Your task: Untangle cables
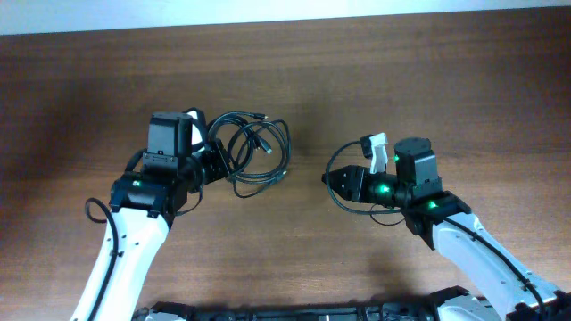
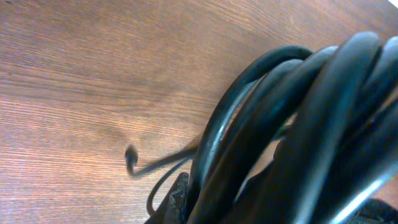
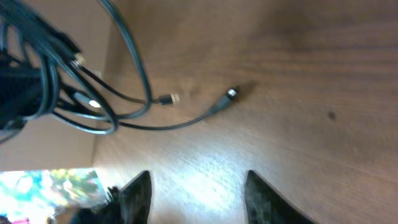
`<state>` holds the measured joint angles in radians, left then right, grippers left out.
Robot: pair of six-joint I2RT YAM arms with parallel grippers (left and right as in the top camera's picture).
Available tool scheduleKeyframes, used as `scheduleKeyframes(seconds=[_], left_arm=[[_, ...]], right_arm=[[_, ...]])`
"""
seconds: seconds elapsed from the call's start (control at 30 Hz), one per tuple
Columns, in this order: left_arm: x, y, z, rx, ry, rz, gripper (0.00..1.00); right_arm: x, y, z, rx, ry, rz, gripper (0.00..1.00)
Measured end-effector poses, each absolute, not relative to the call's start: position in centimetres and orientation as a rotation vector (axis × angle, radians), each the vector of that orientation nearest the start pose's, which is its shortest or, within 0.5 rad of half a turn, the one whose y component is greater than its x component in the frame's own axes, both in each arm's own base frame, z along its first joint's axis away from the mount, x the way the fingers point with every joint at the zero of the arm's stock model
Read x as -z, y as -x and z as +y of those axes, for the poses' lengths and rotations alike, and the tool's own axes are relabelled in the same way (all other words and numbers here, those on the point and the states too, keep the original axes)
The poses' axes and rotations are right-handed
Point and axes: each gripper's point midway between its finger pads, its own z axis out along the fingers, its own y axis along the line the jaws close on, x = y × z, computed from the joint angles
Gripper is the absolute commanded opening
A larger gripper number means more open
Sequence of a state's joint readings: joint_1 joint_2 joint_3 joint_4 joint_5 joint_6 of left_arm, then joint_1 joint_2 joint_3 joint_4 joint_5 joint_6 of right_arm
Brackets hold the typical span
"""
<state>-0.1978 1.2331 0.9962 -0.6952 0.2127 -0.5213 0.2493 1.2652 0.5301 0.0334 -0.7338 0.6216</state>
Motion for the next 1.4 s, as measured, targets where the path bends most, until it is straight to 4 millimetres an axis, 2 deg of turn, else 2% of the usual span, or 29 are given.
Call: scheduleKeyframes(seconds=[0.03,0.1,0.13,0.17,0.23,0.37,0.43,0.5,0.63,0.73,0.8,0.87,0.97,1.07,1.13,1.23,1.33,1.37,1.4], left_arm=[[-16.9,-31.4,-10.5,0.563,0.306,2.546,0.00],[-17.0,-30.9,-12.0,0.591,0.247,2.560,0.00],[-17.0,-30.5,-12.9,0.606,0.208,2.567,0.00],[-17.0,-30.2,-13.8,0.620,0.175,2.573,0.00],[-16.9,-29.5,-14.9,0.633,0.125,2.586,0.00],[-17.0,-28.2,-16.7,0.725,0.056,2.618,0.00],[-17.6,-27.4,-18.2,0.833,-0.060,2.607,0.00],[-18.8,-26.5,-19.3,0.918,-0.228,2.557,0.00],[-22.5,-24.7,-20.0,0.975,-0.433,2.388,0.00],[-26.0,-23.9,-18.1,0.890,-0.447,2.237,0.00],[-27.1,-24.2,-16.7,0.814,-0.395,2.196,0.00],[-27.1,-24.7,-15.9,0.763,-0.333,2.199,0.00],[-26.3,-26.1,-14.4,0.707,-0.142,2.246,0.00],[-24.5,-27.3,-14.2,0.707,0.002,2.324,0.00],[-23.4,-28.3,-14.5,0.726,0.078,2.361,0.00],[-22.4,-29.9,-15.5,0.787,0.165,2.382,0.01],[-20.6,-31.0,-16.0,0.839,0.339,2.437,0.09],[-19.5,-31.3,-16.1,0.846,0.411,2.470,0.36],[-18.3,-31.5,-16.2,0.847,0.468,2.504,0.68]], right_arm=[[-12.2,-28.0,19.5,-1.294,0.021,2.340,0.79],[-14.1,-28.0,21.4,-1.326,0.151,2.242,0.91],[-14.7,-27.5,22.7,-1.336,0.215,2.209,0.91],[-14.7,-27.6,23.2,-1.303,0.228,2.198,0.91],[-13.8,-28.4,23.1,-1.173,0.214,2.204,0.91],[-11.2,-31.2,19.1,-0.808,0.023,2.252,0.98],[-10.4,-32.2,16.8,-0.646,-0.062,2.255,1.00],[-10.1,-32.7,15.5,-0.567,-0.106,2.250,0.99],[-9.6,-33.7,11.8,-0.521,-0.228,2.265,1.00],[-9.2,-34.3,7.8,-0.541,-0.364,2.275,1.00],[-9.1,-34.3,6.7,-0.570,-0.402,2.276,1.00],[-8.9,-34.2,5.5,-0.608,-0.449,2.284,1.00],[-8.1,-33.4,4.2,-0.627,-0.517,2.321,0.99],[-8.1,-33.0,4.8,-0.694,-0.509,2.334,0.99],[-9.3,-32.6,7.1,-0.879,-0.421,2.322,0.99],[-12.6,-31.1,11.4,-1.234,-0.196,2.250,0.99],[-13.9,-29.4,13.5,-1.405,-0.081,2.230,0.99],[-14.2,-28.8,14.2,-1.452,-0.042,2.227,0.99],[-14.4,-28.6,14.5,-1.473,-0.024,2.226,0.99]])
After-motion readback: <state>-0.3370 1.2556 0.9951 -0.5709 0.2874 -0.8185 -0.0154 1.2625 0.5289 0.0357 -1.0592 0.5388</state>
